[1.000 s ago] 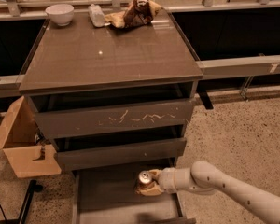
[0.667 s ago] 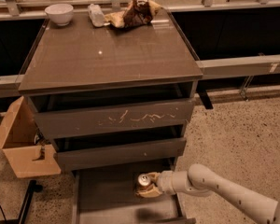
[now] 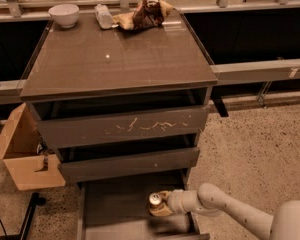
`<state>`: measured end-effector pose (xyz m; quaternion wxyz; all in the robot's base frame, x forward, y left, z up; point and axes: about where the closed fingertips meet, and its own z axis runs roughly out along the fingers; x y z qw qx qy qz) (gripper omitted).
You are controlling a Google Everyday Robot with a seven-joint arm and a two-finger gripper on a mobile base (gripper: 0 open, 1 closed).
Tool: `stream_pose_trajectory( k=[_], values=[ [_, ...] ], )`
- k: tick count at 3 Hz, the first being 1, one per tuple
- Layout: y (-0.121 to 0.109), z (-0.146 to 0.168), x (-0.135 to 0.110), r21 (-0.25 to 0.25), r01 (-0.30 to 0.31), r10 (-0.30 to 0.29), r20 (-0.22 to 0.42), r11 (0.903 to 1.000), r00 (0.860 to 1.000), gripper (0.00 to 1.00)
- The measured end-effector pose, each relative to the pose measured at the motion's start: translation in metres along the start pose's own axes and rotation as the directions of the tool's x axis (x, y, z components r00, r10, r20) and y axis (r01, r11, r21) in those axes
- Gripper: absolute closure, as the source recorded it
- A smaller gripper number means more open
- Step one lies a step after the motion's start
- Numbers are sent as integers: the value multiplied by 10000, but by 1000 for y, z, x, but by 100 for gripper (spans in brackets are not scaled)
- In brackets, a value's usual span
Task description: Place orange can into bottom drawer
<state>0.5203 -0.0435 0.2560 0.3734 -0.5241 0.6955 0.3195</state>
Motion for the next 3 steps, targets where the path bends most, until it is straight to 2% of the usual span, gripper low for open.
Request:
stream_pose_trajectory(
  k=[1, 2, 3],
  values=[
    [-2, 16, 29, 150, 9, -4, -324, 9999, 9995, 100],
    [-2, 16, 29, 151, 11, -6, -324, 9999, 9995, 100],
    [0, 28, 46, 143, 119, -114, -285, 9998, 9995, 100]
  ],
)
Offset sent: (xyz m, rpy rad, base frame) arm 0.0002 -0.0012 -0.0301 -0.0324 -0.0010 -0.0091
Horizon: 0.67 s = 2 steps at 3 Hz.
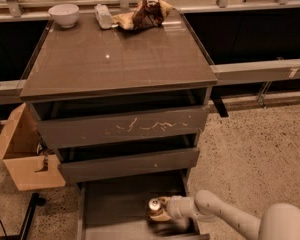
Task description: Place orange can into bottom drawer
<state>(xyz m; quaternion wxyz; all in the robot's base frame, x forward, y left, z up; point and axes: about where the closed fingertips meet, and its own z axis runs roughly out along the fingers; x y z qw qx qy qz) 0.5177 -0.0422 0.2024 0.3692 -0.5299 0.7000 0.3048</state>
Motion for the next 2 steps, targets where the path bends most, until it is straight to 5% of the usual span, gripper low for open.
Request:
stream_pose_trajectory(
  k=[2],
  values=[
    [-15, 27, 28, -108, 99, -99, -44, 9999, 9999, 100]
  ],
)
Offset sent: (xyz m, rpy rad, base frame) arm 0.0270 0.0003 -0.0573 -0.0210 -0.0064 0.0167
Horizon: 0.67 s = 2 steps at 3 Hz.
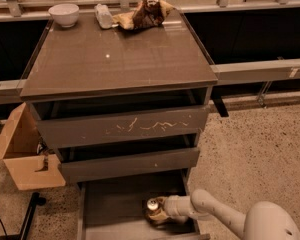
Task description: Place orange can into bottom drawer
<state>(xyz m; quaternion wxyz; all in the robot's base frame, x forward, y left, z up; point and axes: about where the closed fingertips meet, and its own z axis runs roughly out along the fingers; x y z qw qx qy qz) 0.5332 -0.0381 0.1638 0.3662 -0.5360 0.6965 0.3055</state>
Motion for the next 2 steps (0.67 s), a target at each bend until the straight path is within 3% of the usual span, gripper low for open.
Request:
stream_pose_trajectory(
  k=[1, 2],
  values=[
    [-4, 8, 7, -62, 45, -45, -107, 10000, 9999, 100],
    [-5, 10, 9, -100, 67, -69, -173, 9999, 9998, 82]
  ],
)
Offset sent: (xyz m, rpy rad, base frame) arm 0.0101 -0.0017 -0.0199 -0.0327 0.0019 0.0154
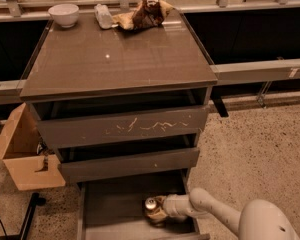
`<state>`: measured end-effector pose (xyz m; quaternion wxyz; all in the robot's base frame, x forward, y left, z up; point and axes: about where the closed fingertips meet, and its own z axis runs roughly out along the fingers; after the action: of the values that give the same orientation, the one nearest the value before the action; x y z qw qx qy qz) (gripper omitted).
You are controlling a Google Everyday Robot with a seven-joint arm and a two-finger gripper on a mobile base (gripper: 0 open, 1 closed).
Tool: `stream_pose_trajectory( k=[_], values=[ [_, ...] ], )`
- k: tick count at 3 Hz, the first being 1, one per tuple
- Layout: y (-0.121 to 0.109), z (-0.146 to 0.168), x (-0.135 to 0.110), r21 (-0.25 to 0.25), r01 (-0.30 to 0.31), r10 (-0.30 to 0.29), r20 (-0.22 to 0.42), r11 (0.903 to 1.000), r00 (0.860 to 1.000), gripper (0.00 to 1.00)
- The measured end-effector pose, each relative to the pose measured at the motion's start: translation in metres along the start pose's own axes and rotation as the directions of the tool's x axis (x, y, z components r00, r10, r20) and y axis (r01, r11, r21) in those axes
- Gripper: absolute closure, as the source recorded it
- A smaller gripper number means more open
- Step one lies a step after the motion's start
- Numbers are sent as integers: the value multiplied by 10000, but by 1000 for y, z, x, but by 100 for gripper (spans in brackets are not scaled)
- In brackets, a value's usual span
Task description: Place orange can into bottom drawer
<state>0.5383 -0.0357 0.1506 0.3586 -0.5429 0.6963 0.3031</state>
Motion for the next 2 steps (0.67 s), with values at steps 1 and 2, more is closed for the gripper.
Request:
stream_pose_trajectory(
  k=[1, 2],
  values=[
    [0, 0, -1, -2, 1, -1, 1, 10000, 10000, 57],
    [0, 0, -1, -2, 1, -1, 1, 10000, 10000, 36]
  ],
)
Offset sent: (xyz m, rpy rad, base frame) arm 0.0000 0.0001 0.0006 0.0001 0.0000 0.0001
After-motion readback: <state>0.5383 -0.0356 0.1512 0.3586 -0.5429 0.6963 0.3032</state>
